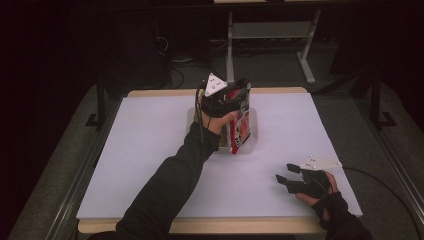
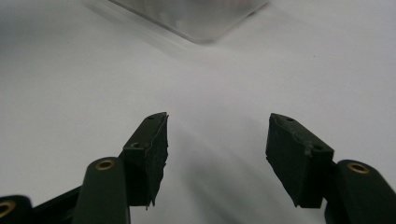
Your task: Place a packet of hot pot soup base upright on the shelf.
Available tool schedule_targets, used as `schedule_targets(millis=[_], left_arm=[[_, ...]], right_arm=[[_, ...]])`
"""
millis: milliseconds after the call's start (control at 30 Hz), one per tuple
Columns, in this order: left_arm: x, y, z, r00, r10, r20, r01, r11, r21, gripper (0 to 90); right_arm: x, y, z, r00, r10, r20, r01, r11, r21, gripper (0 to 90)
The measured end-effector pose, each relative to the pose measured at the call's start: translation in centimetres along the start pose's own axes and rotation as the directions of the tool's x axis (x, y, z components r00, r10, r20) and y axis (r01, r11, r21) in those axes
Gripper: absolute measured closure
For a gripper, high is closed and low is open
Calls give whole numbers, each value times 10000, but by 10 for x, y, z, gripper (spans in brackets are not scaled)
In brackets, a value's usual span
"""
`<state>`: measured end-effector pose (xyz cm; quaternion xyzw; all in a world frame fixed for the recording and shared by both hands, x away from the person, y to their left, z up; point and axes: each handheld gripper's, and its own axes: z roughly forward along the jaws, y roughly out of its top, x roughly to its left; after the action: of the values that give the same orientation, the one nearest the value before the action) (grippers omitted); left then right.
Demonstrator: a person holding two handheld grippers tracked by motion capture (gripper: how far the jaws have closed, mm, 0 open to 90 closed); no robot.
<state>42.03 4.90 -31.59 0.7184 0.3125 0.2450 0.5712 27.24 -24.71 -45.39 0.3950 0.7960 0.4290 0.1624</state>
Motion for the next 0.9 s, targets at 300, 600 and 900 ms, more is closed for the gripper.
schedule_targets(millis=[300,600,900], left_arm=[[2,-1,-28,9981,-139,598,155,9995,-263,341],[-10,-25,-44,9957,328,868,-398,9959,810,391],[-8,-30,-32,9997,-99,227,69,9919,1268,324]], right_arm=[[2,0,2,9999,-136,-49,137,9998,173,371],[4,1,1,9998,-188,-38,188,9997,158,371],[5,1,1,9998,-217,-50,218,9996,185,371]])
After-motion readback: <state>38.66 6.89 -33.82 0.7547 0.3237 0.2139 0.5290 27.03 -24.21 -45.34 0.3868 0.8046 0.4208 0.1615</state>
